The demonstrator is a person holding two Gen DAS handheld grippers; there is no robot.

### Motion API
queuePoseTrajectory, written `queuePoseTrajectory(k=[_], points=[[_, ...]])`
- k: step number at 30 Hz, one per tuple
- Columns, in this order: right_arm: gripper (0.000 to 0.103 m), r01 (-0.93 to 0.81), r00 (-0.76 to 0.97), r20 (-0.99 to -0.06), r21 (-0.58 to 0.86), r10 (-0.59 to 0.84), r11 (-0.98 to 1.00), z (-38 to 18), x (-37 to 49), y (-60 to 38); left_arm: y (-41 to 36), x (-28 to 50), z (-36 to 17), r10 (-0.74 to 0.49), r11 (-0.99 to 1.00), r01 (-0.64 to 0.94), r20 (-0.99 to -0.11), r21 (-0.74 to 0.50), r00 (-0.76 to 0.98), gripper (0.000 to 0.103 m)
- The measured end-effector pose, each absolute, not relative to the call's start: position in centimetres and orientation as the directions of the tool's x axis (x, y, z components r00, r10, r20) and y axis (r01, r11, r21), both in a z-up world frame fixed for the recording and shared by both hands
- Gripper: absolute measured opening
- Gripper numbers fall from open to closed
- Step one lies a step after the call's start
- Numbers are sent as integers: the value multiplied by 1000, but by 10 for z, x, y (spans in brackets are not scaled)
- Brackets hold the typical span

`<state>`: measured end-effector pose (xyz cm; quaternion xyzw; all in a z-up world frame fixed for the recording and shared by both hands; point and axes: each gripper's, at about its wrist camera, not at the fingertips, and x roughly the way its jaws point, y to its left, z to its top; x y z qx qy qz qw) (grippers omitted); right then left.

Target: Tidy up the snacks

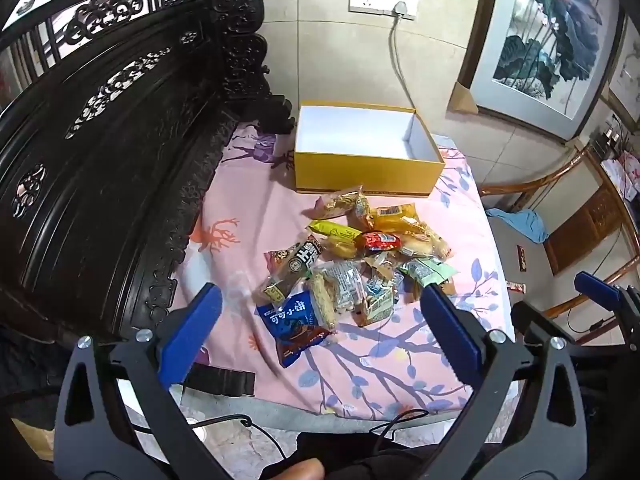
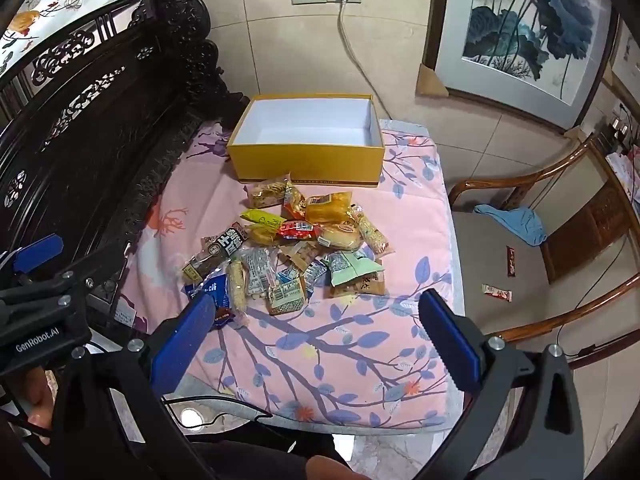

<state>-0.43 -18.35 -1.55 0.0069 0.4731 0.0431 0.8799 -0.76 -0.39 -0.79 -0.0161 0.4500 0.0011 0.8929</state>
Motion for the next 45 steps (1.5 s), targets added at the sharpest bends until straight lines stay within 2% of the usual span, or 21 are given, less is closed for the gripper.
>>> queuePoseTrajectory(k=[45], points=[[102, -8, 557, -830, 29, 28, 1000, -7, -14, -191, -2, -6, -7, -29, 1000, 16, -793, -24, 608, 101]])
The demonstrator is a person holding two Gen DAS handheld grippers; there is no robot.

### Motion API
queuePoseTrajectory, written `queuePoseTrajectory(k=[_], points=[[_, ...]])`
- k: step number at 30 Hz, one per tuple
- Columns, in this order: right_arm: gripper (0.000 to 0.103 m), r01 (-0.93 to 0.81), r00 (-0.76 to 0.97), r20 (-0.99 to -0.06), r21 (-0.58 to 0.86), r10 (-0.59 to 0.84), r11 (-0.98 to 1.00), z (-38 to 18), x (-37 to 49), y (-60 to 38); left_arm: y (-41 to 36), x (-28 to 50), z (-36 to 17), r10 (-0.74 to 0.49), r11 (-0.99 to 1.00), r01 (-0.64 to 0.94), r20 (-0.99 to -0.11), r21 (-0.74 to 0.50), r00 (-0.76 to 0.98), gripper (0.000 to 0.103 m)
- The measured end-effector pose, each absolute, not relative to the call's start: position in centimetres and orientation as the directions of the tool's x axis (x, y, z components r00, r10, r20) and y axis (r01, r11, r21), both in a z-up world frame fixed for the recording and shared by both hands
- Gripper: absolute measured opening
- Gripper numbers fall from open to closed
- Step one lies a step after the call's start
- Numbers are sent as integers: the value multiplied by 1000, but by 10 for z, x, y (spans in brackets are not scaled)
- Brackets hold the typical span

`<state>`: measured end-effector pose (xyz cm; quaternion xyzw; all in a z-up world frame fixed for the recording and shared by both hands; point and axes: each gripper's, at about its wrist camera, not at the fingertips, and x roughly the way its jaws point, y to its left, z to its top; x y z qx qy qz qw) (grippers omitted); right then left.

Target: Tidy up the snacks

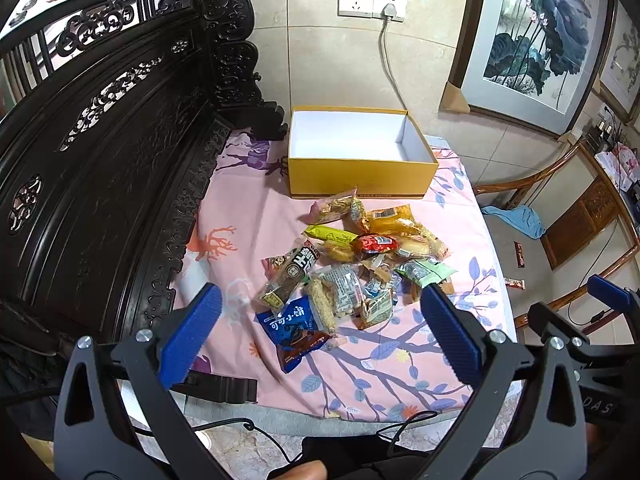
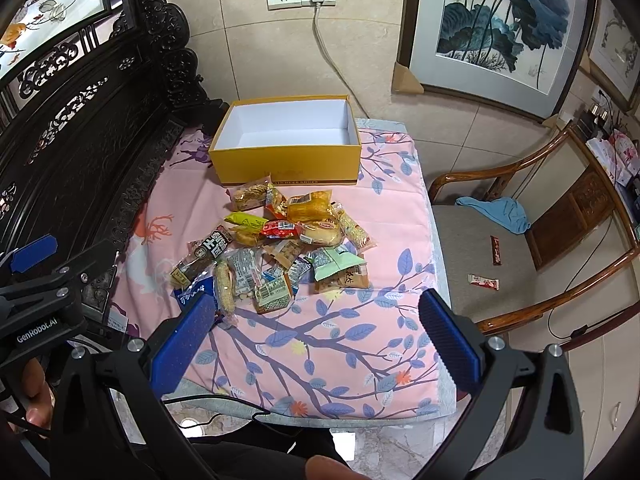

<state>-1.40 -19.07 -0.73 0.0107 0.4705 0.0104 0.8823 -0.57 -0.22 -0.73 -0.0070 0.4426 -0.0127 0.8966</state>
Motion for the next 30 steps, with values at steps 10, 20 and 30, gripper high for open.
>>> queuePoseTrajectory(k=[10, 20, 30], points=[[102, -8, 558, -829, 24, 25, 1000, -6, -16, -190, -3, -6, -7, -29, 1000, 16, -794, -24, 608, 101], [102, -9, 562, -827, 22, 23, 1000, -4, -18, -192, -5, -8, -5, -29, 1000, 15, -791, -26, 611, 101], [102, -9, 561, -828, 24, 24, 1000, -4, -15, -192, -7, -6, -5, -29, 1000, 14, -790, -26, 613, 101]])
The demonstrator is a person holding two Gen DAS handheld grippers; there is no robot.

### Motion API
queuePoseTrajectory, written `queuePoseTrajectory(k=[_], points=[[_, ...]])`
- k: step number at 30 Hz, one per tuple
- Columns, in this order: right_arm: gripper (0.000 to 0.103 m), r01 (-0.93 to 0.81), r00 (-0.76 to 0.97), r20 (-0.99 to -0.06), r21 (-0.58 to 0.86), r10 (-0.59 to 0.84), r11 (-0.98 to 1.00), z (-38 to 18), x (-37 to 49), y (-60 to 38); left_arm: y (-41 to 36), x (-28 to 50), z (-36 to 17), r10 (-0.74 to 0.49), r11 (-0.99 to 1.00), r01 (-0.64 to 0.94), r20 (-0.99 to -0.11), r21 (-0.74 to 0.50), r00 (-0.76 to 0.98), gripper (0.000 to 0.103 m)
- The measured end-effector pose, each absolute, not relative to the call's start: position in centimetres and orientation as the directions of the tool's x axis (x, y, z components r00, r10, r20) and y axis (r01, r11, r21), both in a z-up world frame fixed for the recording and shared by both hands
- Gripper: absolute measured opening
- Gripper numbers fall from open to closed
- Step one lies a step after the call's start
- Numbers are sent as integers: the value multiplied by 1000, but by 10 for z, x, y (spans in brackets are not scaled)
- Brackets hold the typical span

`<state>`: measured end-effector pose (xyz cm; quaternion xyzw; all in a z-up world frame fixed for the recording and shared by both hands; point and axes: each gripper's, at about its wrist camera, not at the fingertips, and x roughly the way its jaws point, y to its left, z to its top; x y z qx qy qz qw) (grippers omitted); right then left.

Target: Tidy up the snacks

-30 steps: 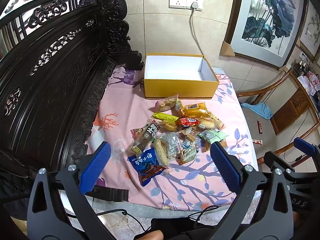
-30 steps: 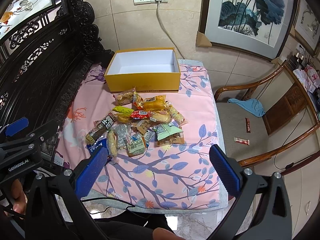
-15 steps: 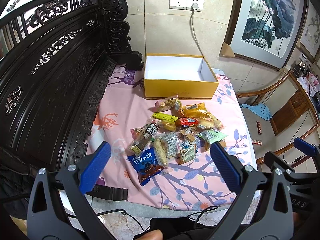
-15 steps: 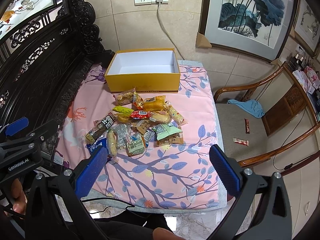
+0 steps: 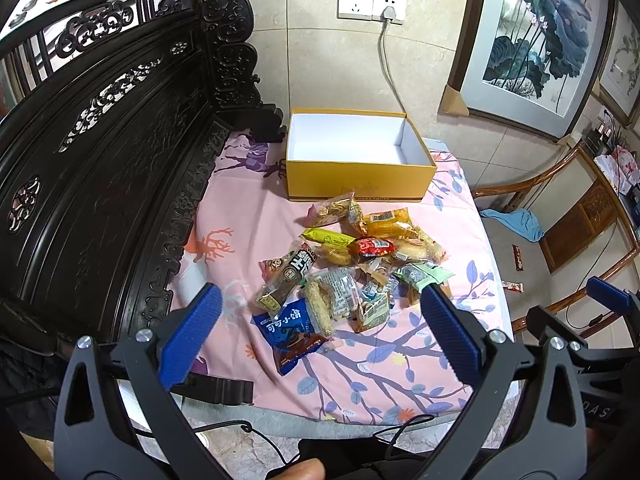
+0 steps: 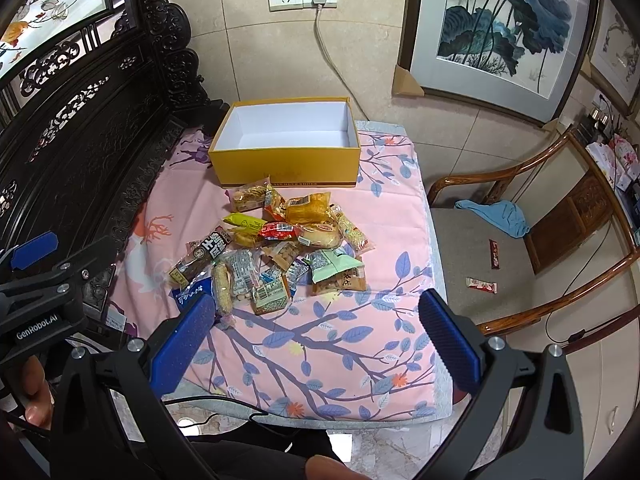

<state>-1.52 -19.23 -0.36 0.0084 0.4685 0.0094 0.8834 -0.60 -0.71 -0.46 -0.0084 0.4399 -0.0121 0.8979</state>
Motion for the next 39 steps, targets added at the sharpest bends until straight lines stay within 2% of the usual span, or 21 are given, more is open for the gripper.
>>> queuePoseTrajectory(k=[29, 36, 39], points=[[102, -58, 538, -841, 19, 47, 998, -33, 7, -193, 3, 8, -26, -30, 998, -21, -783, -55, 621, 101], [102, -177, 583, -811, -81, 39, 981, -93, 27, -197, 23, 12, -54, -20, 993, -77, -772, -89, 636, 101], [102, -231, 539, -839, -57, 79, 971, -134, 45, -204, 30, 15, -71, -18, 990, -100, -778, -103, 628, 101]])
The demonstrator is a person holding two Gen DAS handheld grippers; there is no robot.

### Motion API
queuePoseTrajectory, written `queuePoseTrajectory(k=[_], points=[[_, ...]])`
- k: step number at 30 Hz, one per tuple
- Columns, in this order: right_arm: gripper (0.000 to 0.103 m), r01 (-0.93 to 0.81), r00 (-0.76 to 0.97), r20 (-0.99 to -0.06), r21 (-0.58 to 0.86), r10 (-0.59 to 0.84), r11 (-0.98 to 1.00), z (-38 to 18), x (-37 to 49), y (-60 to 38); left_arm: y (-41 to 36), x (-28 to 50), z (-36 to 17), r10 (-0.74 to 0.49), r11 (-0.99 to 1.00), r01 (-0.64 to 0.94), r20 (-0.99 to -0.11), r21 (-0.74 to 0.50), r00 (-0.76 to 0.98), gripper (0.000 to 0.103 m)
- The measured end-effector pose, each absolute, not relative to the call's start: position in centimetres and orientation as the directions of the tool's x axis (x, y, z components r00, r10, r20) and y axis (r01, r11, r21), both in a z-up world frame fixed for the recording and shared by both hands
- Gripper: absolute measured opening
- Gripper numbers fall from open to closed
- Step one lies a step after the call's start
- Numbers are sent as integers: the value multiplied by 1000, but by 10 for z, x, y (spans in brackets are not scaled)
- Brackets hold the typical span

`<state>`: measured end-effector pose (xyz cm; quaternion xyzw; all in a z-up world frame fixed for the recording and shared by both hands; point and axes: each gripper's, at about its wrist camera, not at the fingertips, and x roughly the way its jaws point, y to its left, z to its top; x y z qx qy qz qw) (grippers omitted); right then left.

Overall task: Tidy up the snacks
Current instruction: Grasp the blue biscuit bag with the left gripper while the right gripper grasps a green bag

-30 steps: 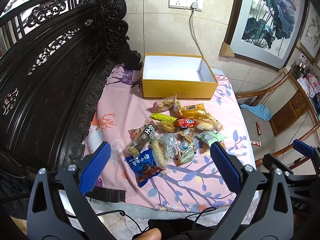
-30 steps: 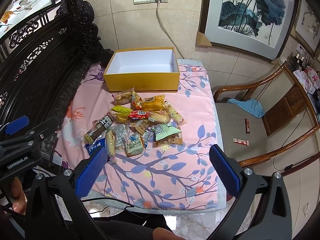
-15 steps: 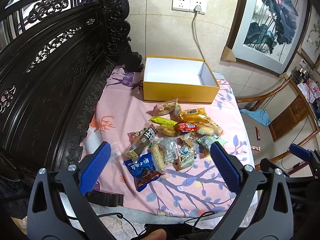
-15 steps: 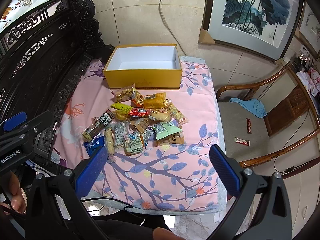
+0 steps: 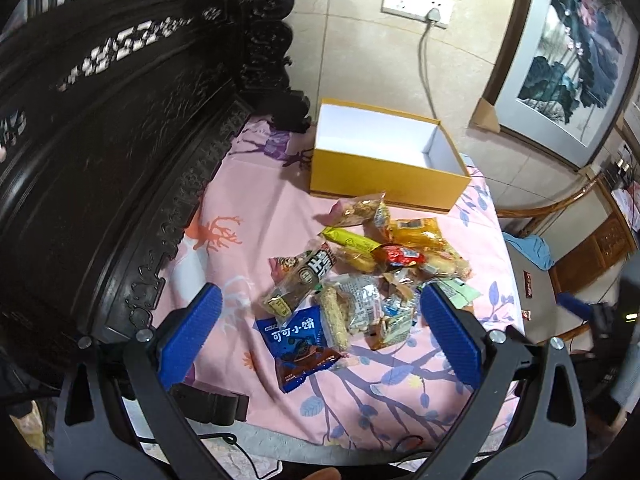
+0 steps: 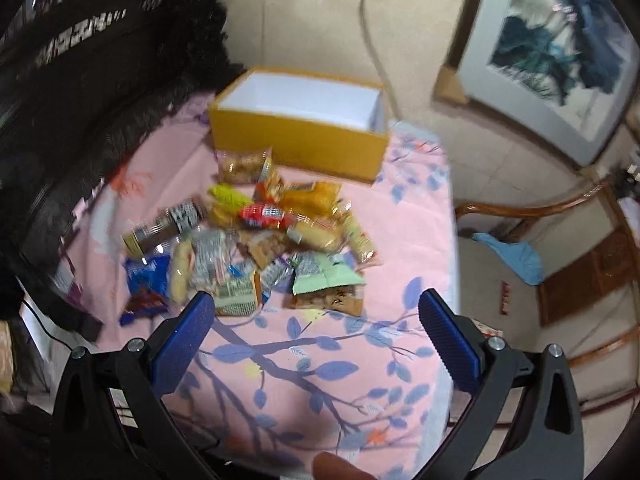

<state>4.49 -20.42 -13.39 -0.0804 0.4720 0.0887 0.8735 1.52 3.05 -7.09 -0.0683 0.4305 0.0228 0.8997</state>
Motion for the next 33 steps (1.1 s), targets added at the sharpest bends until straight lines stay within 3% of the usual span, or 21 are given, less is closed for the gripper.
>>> queuePoseTrajectory(k=[7, 15, 18, 24, 27, 29, 30, 32, 33], points=[[102, -165, 422, -885, 138, 196, 977, -211, 105, -237, 43, 21, -91, 8, 981, -158, -783, -116, 622, 101], [101, -222, 271, -951, 88, 148, 971, -264, 163, -220, 56, 19, -98, 63, 973, -213, -781, -91, 621, 101], [88, -257, 225, -964, 80, 140, 963, -281, 172, -213, 59, 19, -99, 83, 967, -240, -785, -85, 614, 101], [70, -289, 261, -952, 81, 160, 954, -283, 167, -221, 59, 27, -100, 125, 960, -275, -784, -61, 609, 101], [54, -294, 270, -943, 113, 196, 949, -276, 162, -233, 59, 37, -104, 126, 959, -275, -773, -65, 621, 101], [24, -303, 275, -936, 132, 219, 944, -269, 156, -238, 59, 42, -112, 125, 962, -266, -765, -62, 632, 101], [13, -309, 275, -933, 144, 233, 940, -264, 153, -242, 59, 48, -122, 119, 965, -254, -772, -57, 625, 101], [0, -325, 292, -921, 158, 258, 932, -256, 139, -244, 54, 55, -142, 80, 979, -198, -789, -54, 610, 101], [0, -332, 298, -916, 164, 268, 929, -253, 133, -243, 50, 58, -152, 92, 983, -185, -809, -21, 581, 101]])
